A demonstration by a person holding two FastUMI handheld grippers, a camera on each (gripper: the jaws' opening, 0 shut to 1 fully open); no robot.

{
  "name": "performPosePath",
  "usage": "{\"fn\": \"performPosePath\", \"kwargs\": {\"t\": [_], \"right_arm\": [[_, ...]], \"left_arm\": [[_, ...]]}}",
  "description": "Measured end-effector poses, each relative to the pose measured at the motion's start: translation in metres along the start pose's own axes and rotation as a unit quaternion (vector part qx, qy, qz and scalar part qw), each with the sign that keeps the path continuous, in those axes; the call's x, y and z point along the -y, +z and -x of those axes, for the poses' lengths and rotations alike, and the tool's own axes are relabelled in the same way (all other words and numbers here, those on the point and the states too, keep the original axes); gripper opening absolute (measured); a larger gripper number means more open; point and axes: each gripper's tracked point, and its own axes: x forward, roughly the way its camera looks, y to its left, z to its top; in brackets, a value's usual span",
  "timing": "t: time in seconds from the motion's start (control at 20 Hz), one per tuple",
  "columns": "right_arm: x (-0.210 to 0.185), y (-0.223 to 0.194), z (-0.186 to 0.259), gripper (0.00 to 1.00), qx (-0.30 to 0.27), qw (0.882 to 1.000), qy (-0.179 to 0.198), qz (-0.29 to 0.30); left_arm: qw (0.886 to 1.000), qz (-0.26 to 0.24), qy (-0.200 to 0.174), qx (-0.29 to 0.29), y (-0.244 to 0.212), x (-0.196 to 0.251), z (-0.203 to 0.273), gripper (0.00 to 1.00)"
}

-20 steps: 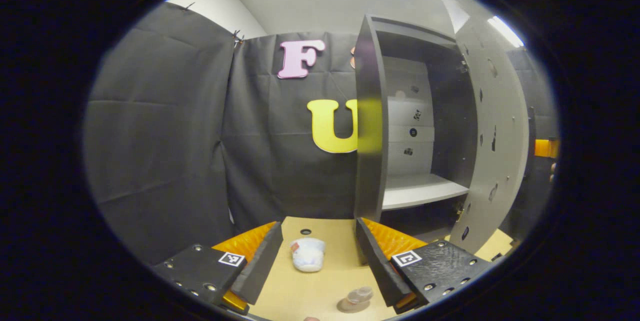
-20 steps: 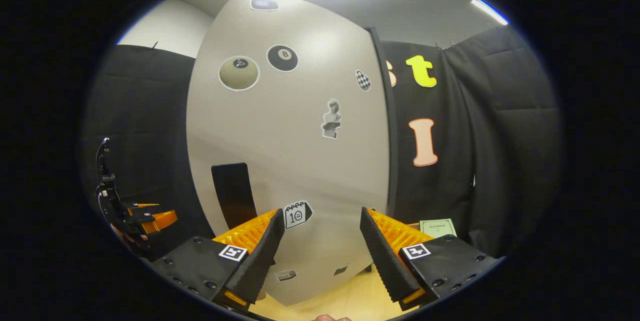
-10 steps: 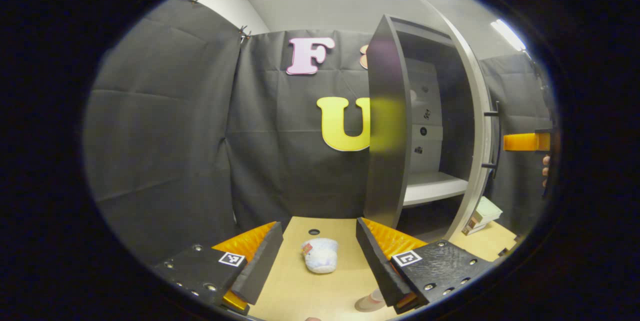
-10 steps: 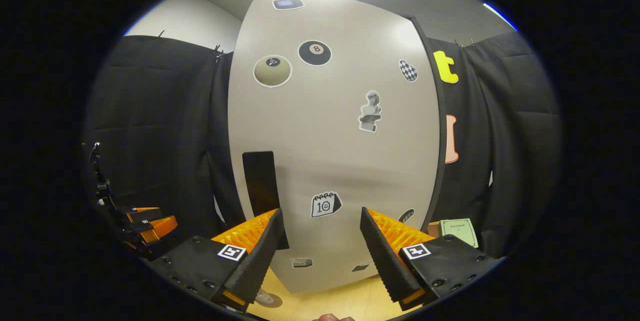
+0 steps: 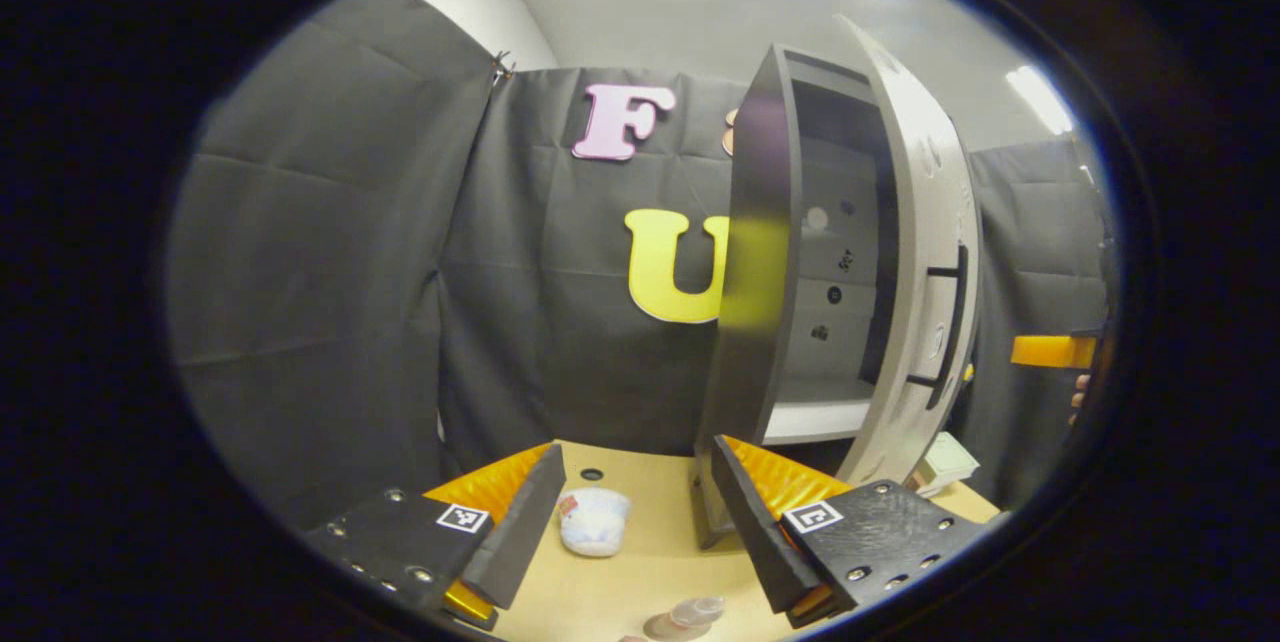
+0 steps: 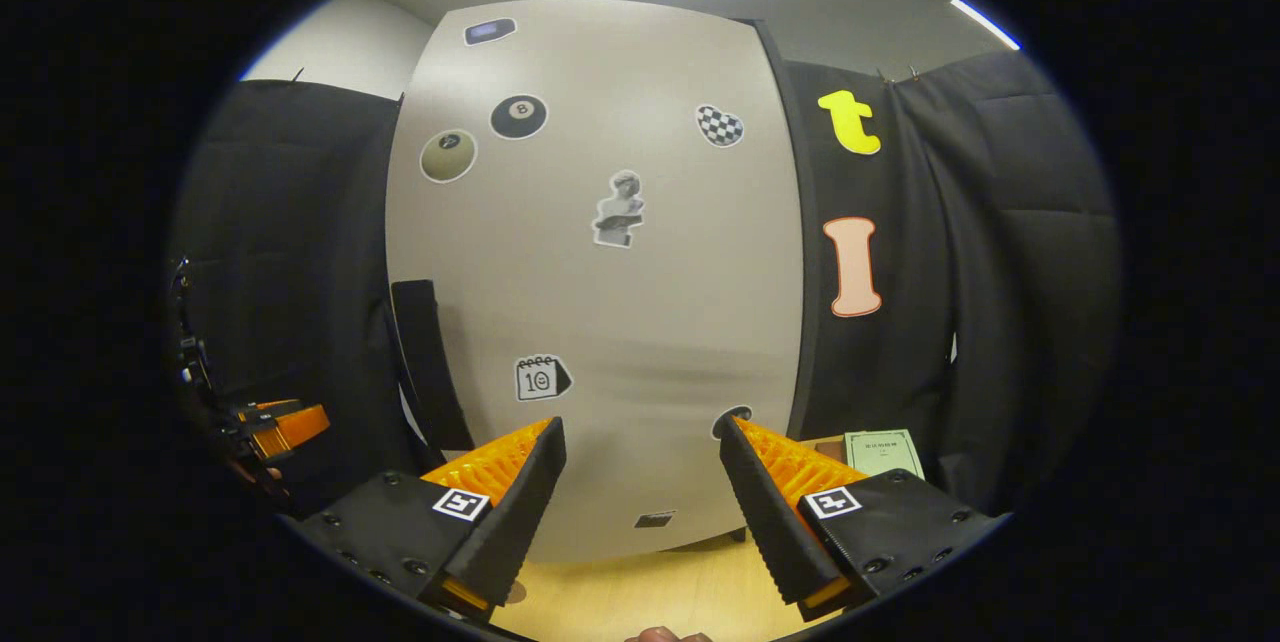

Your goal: Open the cabinet door with the right hand, grasp the bottle in the cabinet with the left hand and place it on the coaster, then close the cabinet door with the right hand.

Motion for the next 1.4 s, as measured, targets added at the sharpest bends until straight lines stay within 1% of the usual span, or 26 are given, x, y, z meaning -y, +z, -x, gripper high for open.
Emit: {"fn": "performPosePath", "kwargs": {"t": [0.15, 0.25, 0.45, 0.55, 0.65, 0.7, 0.85, 1.0, 1.15, 1.2, 1.4], "right_arm": [[0.054, 0.008, 0.012, 0.99, 0.015, 1.0, -0.004, -0.016], [0.093, 0.011, 0.022, 0.98, 0.026, 0.999, -0.01, -0.018], [0.164, 0.012, 0.039, 0.98, 0.041, 0.999, -0.018, -0.001], [0.191, 0.009, 0.047, 0.98, 0.039, 0.999, -0.012, -0.002], [0.209, 0.002, 0.053, 0.98, 0.03, 1.0, 0.0, -0.003], [0.221, 0.0, 0.055, 0.98, 0.028, 1.0, 0.0, 0.005], [0.257, 0.001, 0.065, 0.98, 0.03, 0.999, -0.023, 0.028], [0.267, 0.0, 0.072, 0.98, 0.033, 0.999, -0.028, 0.003], [0.27, -0.005, 0.077, 0.98, 0.028, 0.999, -0.033, -0.01], [0.269, -0.009, 0.076, 0.98, 0.024, 0.999, -0.035, -0.008], [0.255, -0.019, 0.08, 0.98, 0.008, 0.999, -0.03, -0.018]], "left_arm": [[1.0, 0.015, 0.018, 0.009, 0.006, 0.043, 0.013, 0.91], [0.999, 0.012, 0.028, 0.016, 0.01, 0.07, 0.025, 0.9], [0.999, 0.001, 0.037, 0.028, 0.021, 0.123, 0.045, 0.89], [0.998, -0.002, 0.041, 0.037, 0.026, 0.147, 0.053, 0.89], [0.998, 0.0, 0.034, 0.052, 0.033, 0.172, 0.062, 0.89], [0.998, 0.001, 0.027, 0.054, 0.034, 0.183, 0.066, 0.89], [0.999, -0.001, 0.006, 0.05, 0.034, 0.212, 0.079, 0.89], [0.998, -0.024, -0.005, 0.057, 0.045, 0.222, 0.086, 0.89], [0.998, -0.017, -0.021, 0.053, 0.041, 0.23, 0.088, 0.9], [0.998, -0.021, -0.025, 0.052, 0.041, 0.232, 0.09, 0.89], [0.997, -0.041, -0.034, 0.048, 0.038, 0.232, 0.091, 0.89]]}}
